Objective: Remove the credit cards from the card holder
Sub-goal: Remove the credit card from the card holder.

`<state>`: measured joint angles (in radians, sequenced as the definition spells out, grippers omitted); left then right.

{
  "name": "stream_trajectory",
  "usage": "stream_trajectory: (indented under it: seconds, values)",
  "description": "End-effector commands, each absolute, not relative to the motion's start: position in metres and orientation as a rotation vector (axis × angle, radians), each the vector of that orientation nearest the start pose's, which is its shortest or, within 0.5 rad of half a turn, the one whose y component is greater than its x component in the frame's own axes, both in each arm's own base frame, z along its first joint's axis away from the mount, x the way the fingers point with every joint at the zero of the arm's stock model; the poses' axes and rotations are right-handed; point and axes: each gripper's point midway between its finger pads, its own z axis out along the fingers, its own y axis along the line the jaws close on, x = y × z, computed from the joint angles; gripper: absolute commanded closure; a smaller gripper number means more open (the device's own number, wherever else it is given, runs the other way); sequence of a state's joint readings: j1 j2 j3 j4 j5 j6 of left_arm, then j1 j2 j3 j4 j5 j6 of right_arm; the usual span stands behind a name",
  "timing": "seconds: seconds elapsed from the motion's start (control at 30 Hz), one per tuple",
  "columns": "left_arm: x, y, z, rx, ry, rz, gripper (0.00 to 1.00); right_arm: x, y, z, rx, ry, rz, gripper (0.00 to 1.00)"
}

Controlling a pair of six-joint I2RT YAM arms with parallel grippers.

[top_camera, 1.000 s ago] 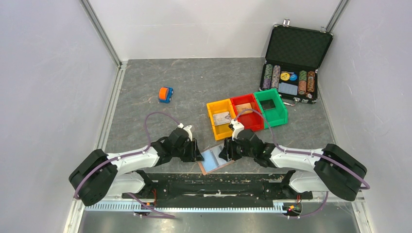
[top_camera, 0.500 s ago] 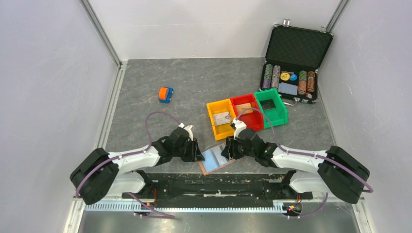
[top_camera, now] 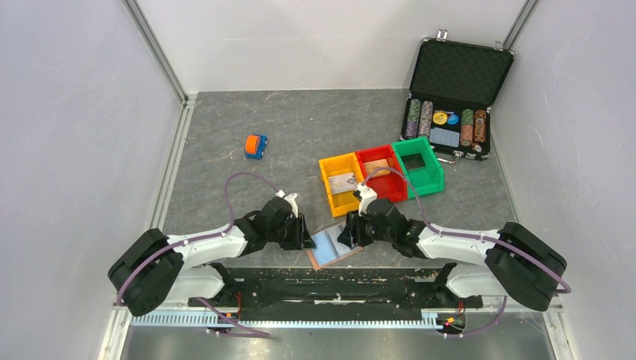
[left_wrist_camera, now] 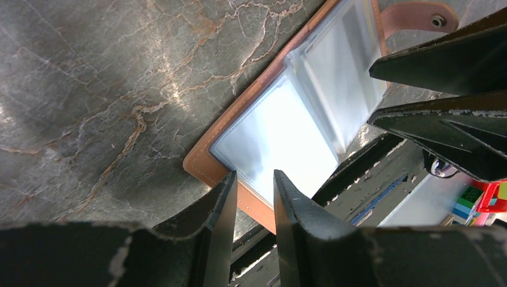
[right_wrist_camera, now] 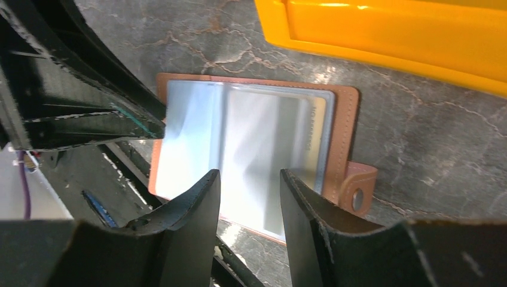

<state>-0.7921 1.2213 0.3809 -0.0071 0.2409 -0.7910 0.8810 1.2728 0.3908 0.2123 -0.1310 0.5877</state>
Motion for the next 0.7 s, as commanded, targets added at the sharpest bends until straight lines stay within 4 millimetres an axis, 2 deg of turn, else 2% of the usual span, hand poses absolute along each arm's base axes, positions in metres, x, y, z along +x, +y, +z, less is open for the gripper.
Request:
stream_trajectory:
  seconds: [0.0,0.23,0.47,0.67]
  values:
    - [0.142,-0.235,0.009,0.156,2.657,-0.854,0.64,0.164,0.287,0.052,-0.419,2.310,1.017,0.56]
    - [0.141,-0.234,0.009,0.153,2.653,-0.857,0.64,0.163,0.288,0.058,-0.392,2.281,1.078,0.57]
    - [0.141,-0.233,0.011,0.148,2.648,-0.857,0.63,0.181,0.270,0.051,-0.404,2.302,0.873,0.57]
    - [0.140,-0.233,0.011,0.146,2.649,-0.858,0.63,0.183,0.263,0.044,-0.412,2.325,0.815,0.56]
